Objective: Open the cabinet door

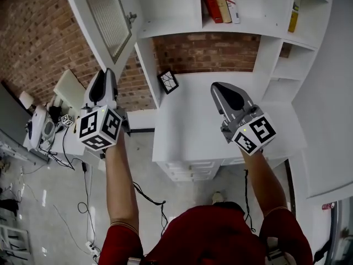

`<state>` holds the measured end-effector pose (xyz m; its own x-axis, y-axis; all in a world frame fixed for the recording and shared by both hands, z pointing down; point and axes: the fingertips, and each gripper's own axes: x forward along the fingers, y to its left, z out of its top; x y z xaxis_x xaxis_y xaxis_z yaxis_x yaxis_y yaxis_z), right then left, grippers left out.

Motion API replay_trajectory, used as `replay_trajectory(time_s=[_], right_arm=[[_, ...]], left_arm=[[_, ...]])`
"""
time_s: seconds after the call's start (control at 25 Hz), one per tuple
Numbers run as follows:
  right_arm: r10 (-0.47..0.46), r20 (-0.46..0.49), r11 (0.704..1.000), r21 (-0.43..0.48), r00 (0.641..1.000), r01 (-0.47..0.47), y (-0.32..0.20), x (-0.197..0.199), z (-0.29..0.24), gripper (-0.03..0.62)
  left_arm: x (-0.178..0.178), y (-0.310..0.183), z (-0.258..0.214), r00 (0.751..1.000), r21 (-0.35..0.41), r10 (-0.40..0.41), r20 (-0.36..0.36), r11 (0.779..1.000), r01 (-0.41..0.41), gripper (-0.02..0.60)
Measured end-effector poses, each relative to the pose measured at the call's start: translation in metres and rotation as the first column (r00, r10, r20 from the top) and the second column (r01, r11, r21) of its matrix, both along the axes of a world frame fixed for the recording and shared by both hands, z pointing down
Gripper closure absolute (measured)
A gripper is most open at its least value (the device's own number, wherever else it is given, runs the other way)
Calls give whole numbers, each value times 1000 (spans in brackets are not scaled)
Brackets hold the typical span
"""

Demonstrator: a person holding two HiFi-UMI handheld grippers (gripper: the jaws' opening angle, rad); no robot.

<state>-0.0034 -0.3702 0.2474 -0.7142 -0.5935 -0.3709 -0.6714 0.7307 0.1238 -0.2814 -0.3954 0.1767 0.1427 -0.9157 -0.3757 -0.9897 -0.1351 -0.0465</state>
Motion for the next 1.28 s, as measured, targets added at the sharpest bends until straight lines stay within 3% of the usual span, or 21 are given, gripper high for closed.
replay_trajectory(time_s=[0.28,0.52,0.84,1.08,1.28], right_arm=[[14,-29,1000,-6,999,-14,19,-13,3,582],[-3,-45,1000,-4,999,3,25,-18,3,582],[-51,-7,998,23,999,51,33,-7,-15,582],[-82,4,995,61,997,81,48,7,-24,582],[-101,3,992,80,995,100,57,17,-28,582]], left_arm=[[-12,9,0,1000,5,16,20,1000,-16,502],[-10,44,5,999,21,11,36,1000,-12,500],[58,80,15,988,18,130,88,991,-132,532],[113,88,26,982,6,176,72,984,-177,574],[147,95,31,977,11,202,69,979,-203,574]])
